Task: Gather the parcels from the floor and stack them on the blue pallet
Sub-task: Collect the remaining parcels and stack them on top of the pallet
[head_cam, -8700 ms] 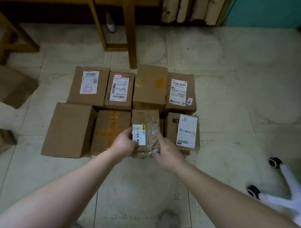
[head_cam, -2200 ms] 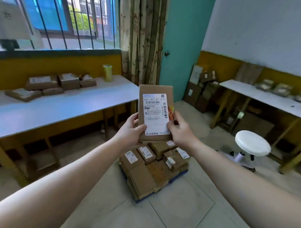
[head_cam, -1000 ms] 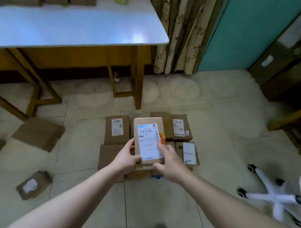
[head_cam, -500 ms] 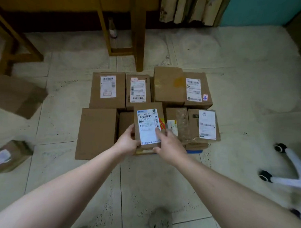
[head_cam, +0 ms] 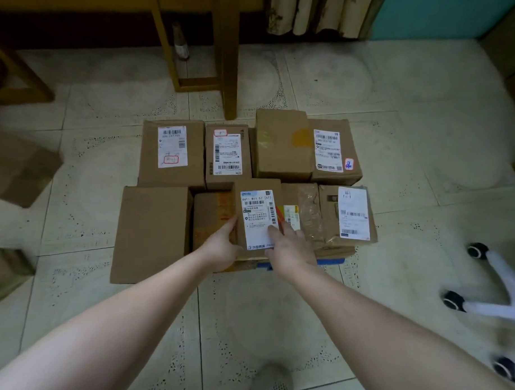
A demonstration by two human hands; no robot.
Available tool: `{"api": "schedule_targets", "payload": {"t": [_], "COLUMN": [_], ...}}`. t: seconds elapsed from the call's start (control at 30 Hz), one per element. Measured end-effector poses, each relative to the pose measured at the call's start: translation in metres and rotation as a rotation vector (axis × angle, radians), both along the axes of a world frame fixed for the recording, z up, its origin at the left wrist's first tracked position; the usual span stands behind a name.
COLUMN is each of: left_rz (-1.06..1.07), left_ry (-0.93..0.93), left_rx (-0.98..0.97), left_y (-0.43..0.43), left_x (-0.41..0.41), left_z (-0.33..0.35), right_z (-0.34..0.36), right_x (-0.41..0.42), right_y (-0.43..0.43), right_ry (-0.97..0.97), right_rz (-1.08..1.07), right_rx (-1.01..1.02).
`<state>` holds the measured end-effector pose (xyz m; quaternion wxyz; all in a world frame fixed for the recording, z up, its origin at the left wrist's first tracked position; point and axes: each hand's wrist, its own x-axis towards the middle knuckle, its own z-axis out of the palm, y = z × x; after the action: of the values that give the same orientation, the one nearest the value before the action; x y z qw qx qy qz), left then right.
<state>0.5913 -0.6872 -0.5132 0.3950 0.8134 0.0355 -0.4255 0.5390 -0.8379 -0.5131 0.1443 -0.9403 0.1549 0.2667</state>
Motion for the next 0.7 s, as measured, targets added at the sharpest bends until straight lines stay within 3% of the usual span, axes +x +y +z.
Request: {"api": "schedule_targets", "payload": {"t": [0.3, 0.5, 0.7], "left_rz": [-0.04, 0.011, 0.127], "left_ry": [-0.102, -0.141, -0.201], "left_rx": [0.076, 0.176, 0.283], "left_y": [0.044, 0.128, 0.262], "left_x": [0.018, 0.008, -0.014], "left_z": [0.048, 0.17, 0.307], "right_z": [0.048, 0.169, 0.305], "right_x": [0.0, 0.022, 0.049], "right_y": [0.0, 0.04, 0.135], "right_ry": [0.132, 0.124, 0.114], "right_rz": [-0.037, -0.01, 0.176], "right_rx": [0.039, 0.064, 0.135]}}
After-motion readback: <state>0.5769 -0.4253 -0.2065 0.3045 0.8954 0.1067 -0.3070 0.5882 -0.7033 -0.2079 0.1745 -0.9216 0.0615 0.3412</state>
